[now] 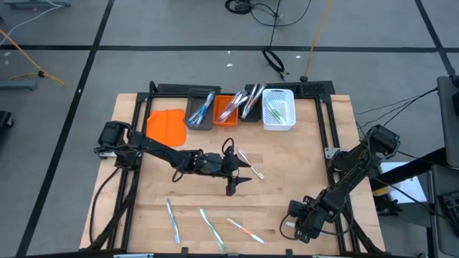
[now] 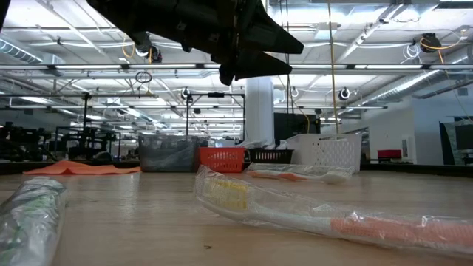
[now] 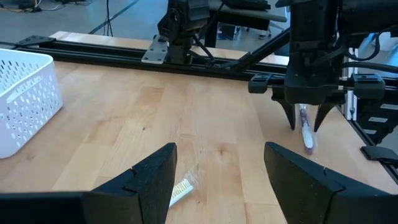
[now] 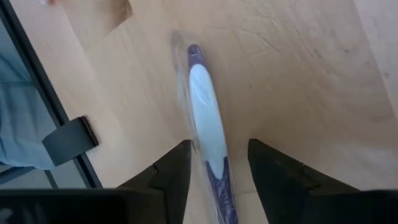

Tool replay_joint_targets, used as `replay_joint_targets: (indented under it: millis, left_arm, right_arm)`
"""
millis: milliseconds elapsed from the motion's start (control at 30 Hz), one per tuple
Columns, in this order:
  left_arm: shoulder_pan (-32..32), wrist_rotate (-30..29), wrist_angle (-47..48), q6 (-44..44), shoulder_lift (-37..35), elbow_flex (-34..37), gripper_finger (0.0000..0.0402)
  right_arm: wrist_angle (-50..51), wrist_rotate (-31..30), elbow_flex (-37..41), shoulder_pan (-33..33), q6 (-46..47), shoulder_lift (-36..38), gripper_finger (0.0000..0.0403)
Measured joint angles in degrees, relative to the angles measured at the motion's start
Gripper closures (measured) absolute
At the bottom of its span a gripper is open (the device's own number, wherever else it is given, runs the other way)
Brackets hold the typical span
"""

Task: Pick & Place Toothbrushes
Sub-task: Put the violet toothbrush into the orange bin

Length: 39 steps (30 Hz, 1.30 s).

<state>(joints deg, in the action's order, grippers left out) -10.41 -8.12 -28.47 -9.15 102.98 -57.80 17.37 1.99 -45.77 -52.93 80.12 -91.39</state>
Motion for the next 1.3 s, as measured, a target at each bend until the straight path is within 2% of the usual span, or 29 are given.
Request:
replay_joint_targets:
  millis: [133, 300, 467, 800, 1000, 1300]
  left_arm:
    - [0.0, 0.0, 0.0, 0.0, 0.0, 0.0, 0.0156]
    - [0.0, 0.0, 0.0, 0.0, 0.0, 0.0, 0.0156]
    - [0.0, 0.0, 0.0, 0.0, 0.0, 0.0, 0.0156]
    - [0.0, 0.0, -0.1, 0.0, 0.0, 0.0, 0.0156]
    - [0.0, 0.0, -0.1, 0.0, 0.0, 0.0, 0.0156]
    - [0.0, 0.0, -1.9, 0.0, 0.0, 0.0, 0.0156]
  right_arm:
    - [0.2, 0.2, 0.1, 0.0, 0.2, 0.4, 0.0293]
    - [0.9, 0.5, 0.3, 0.0, 0.2, 1.5, 0.0383]
    - [0.4, 2.1, 0.3, 0.5, -0.5, 2.5, 0.0387]
    - [0.8, 1.0, 0.3, 5.9, -9.0, 4.9, 0.0391]
    - [1.1, -6.2, 0.3, 9.6, -18.0, 11.4, 0.0391]
    - [1.3, -25.9, 0.3, 12.2, -29.5, 20.4, 0.0391]
